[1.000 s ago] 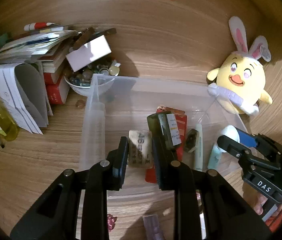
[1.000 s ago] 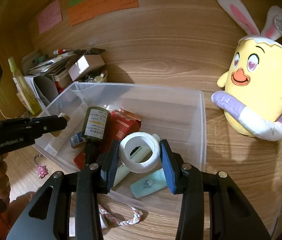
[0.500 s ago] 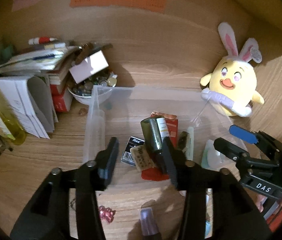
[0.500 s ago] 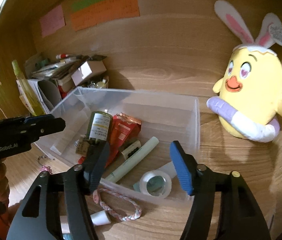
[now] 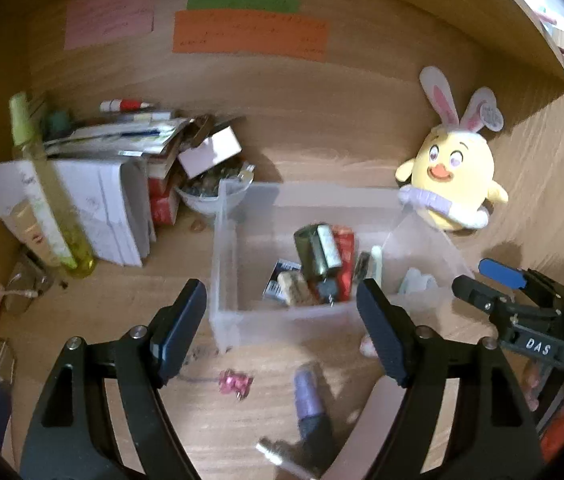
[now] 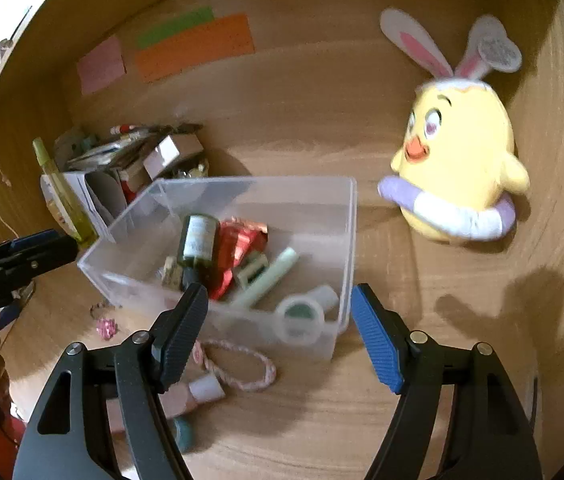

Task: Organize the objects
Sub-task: 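Lower the left tool onto the pink hair clip and grasp it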

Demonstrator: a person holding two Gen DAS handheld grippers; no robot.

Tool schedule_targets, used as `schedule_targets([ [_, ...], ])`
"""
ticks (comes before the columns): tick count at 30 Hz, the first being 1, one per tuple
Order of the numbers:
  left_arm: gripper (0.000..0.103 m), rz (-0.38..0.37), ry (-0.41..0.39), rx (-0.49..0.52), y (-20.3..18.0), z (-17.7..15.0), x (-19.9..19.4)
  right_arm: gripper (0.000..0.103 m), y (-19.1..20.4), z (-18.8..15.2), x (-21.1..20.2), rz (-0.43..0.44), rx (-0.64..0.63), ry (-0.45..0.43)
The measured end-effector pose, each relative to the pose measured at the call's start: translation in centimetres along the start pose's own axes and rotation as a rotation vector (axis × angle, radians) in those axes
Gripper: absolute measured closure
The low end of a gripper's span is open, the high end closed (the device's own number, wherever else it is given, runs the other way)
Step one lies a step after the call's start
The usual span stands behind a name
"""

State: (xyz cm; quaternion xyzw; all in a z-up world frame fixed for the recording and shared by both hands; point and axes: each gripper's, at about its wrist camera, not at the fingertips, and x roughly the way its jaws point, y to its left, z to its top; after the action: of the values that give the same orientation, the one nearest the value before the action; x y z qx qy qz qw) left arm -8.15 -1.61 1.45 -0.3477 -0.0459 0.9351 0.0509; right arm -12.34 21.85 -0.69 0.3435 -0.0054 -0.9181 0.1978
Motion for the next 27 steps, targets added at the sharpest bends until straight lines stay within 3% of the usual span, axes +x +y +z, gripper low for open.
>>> schedule_targets([
  [15,0.024,0.034,0.203,-0.080,4.6,-6.3,3.9,0.032,-0.2,-4.1,2.0,-0.020,0.041,0.142],
  [21,0.032,0.044,0.251,-0.088,5.3,-7.1,5.4,0.032,0.2,-4.7,3.5,-0.018,0.038,0.182],
  [27,0.034,0.065,0.247,-0.018,4.1,-7.2,5.7,0.032,0.8,-4.7,4.8,-0.005,0.031,0.207],
])
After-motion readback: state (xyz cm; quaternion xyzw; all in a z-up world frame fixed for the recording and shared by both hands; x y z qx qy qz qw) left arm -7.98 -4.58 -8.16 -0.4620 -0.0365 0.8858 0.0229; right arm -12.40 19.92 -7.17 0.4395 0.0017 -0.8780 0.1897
